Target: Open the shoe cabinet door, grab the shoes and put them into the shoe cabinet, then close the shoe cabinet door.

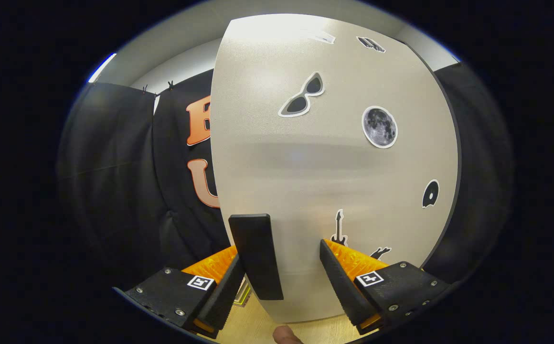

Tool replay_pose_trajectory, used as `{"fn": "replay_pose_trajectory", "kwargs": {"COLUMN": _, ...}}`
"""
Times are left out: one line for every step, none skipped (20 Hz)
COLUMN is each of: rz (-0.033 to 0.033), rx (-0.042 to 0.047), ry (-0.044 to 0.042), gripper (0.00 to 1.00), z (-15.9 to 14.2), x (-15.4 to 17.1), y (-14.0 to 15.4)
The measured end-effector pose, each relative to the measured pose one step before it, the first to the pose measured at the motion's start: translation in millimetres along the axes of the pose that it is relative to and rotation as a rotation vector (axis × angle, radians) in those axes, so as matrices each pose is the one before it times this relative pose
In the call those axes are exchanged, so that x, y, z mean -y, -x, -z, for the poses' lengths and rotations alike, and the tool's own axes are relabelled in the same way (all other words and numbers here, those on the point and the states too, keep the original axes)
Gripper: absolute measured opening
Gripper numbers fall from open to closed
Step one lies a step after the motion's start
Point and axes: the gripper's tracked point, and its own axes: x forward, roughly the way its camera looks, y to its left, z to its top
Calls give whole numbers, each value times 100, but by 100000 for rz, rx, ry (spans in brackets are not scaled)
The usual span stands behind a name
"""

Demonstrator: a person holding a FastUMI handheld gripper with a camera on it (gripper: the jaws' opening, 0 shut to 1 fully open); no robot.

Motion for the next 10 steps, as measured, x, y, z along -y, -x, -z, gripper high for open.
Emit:
{"fn": "replay_pose_trajectory", "kwargs": {"rz": 1203, "rx": 266, "ry": 535, "gripper": 93, "z": -32, "x": 33, "y": -83}}
{"fn": "replay_pose_trajectory", "kwargs": {"rz": 1199, "rx": 350, "ry": 1107, "gripper": 93, "z": -51, "x": 84, "y": -182}}
{"fn": "replay_pose_trajectory", "kwargs": {"rz": 1177, "rx": 630, "ry": 1166, "gripper": 93, "z": -56, "x": 80, "y": -125}}
{"fn": "replay_pose_trajectory", "kwargs": {"rz": 1088, "rx": 424, "ry": 359, "gripper": 93, "z": 0, "x": 100, "y": -193}}
{"fn": "replay_pose_trajectory", "kwargs": {"rz": 914, "rx": 162, "ry": 83, "gripper": 93, "z": -14, "x": -8, "y": -70}}
{"fn": "replay_pose_trajectory", "kwargs": {"rz": 837, "rx": 22, "ry": 17, "gripper": 93, "z": 10, "x": -18, "y": -97}}
{"fn": "replay_pose_trajectory", "kwargs": {"rz": 688, "rx": -221, "ry": 219, "gripper": 93, "z": 44, "x": 2, "y": -13}}
{"fn": "replay_pose_trajectory", "kwargs": {"rz": 613, "rx": 26, "ry": 527, "gripper": 93, "z": 12, "x": 37, "y": -94}}
{"fn": "replay_pose_trajectory", "kwargs": {"rz": 423, "rx": -8, "ry": 823, "gripper": 93, "z": -16, "x": 0, "y": 9}}
{"fn": "replay_pose_trajectory", "kwargs": {"rz": 311, "rx": -192, "ry": 762, "gripper": 93, "z": -14, "x": 30, "y": -91}}
